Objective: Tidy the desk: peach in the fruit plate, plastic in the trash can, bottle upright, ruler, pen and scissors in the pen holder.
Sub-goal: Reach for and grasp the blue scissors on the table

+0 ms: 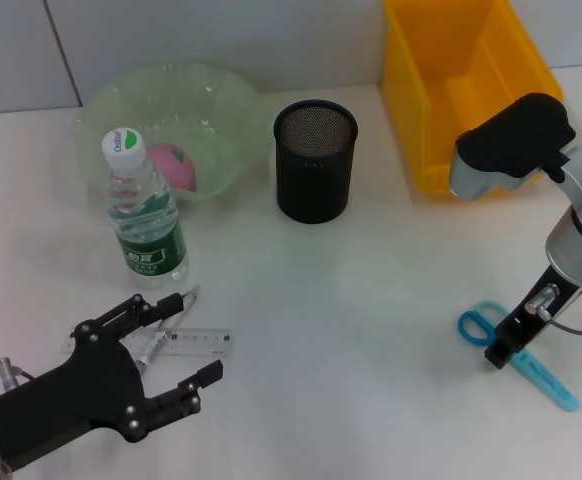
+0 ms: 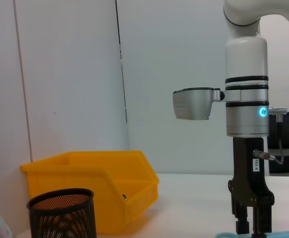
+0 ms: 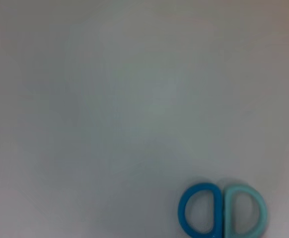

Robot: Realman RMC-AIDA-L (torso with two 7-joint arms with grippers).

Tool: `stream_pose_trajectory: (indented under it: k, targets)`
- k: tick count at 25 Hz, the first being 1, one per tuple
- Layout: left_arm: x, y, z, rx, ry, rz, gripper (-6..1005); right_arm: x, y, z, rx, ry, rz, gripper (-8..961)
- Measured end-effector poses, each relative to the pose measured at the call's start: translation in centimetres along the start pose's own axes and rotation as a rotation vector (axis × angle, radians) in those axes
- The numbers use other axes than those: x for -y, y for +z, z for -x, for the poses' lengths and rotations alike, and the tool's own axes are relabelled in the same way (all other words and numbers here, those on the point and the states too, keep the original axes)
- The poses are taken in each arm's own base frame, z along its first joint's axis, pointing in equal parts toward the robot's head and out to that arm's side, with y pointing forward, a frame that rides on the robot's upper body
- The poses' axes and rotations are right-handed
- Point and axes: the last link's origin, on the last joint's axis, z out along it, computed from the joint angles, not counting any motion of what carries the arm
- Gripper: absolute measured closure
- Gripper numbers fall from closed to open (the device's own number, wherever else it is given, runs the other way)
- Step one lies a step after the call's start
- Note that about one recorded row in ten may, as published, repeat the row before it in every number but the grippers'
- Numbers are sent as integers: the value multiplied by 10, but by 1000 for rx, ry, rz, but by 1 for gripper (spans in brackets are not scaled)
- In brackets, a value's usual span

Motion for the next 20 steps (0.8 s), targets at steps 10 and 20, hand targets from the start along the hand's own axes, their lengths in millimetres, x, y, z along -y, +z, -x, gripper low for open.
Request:
stream_pose_trajectory:
  k: [10, 20]
  targets:
    - [0, 0, 0, 0, 0, 0, 213, 0, 1, -1, -5, 0, 0, 496]
    - [0, 0, 0, 0, 2, 0, 213, 1, 2, -1, -6, -2, -3, 525]
